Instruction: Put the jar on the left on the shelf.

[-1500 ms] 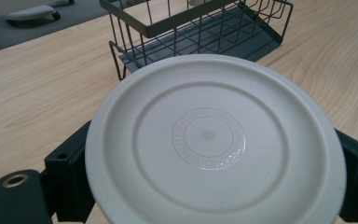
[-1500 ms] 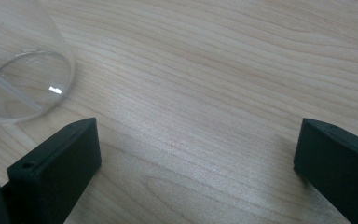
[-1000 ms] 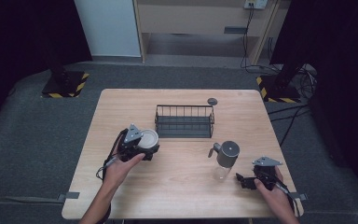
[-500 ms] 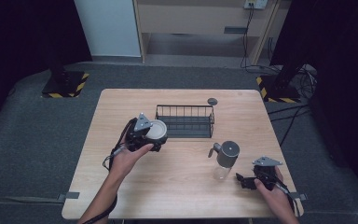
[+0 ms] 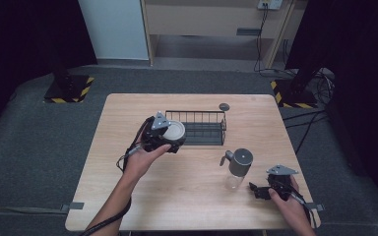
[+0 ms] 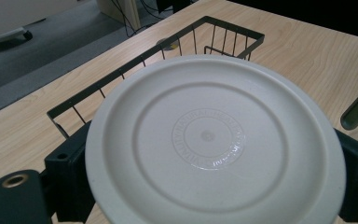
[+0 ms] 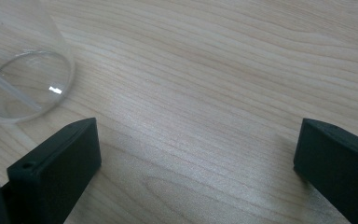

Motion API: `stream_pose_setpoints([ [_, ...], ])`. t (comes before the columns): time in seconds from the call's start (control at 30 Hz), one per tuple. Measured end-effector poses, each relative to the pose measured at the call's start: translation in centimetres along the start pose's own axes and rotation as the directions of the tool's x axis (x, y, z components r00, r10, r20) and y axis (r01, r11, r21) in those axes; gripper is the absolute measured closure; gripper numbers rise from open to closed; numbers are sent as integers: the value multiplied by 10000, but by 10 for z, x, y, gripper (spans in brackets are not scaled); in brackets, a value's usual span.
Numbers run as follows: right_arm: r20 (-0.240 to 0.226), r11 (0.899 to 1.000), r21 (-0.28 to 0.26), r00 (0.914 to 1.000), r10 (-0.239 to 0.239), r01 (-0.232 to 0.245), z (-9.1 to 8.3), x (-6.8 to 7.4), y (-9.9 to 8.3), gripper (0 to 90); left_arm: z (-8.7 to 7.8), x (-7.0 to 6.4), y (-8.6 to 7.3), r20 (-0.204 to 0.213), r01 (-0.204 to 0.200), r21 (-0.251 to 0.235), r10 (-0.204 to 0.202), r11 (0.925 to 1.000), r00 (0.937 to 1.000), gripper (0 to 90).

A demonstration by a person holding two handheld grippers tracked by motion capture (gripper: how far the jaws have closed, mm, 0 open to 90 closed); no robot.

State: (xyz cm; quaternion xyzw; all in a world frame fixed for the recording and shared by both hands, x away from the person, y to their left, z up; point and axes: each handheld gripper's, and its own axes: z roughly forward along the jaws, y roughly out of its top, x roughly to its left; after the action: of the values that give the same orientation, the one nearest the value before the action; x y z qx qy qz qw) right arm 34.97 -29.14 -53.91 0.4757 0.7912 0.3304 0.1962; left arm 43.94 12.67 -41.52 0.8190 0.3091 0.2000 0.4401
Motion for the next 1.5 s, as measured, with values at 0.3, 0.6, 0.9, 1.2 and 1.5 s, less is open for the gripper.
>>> stream_pose_setpoints([
  [0.3, -1, 10000, 0, 10000, -1, 1, 0, 0, 0, 7, 6, 8, 13, -95, -42, 4, 42, 10000, 9999, 95],
  [0.6, -3, 10000, 0, 10000, 0, 0, 0, 0, 0, 7, 8, 15, 26, -152, -30, -87, 29, 10000, 9999, 95],
  [0.9, -3, 10000, 1, 10000, 6, -6, 0, 0, 0, 7, 13, 19, 36, -110, -109, -102, 108, 9999, 9999, 95],
  [1.2, -4, 10000, 0, 10000, 5, -5, 0, 0, 0, 7, 19, 28, 38, -90, 71, -175, -73, 9998, 9999, 95],
  [1.5, -3, 10000, -2, 10000, 1, -1, 0, 0, 0, 7, 25, 34, 45, -163, -20, -91, 18, 10000, 9999, 95],
])
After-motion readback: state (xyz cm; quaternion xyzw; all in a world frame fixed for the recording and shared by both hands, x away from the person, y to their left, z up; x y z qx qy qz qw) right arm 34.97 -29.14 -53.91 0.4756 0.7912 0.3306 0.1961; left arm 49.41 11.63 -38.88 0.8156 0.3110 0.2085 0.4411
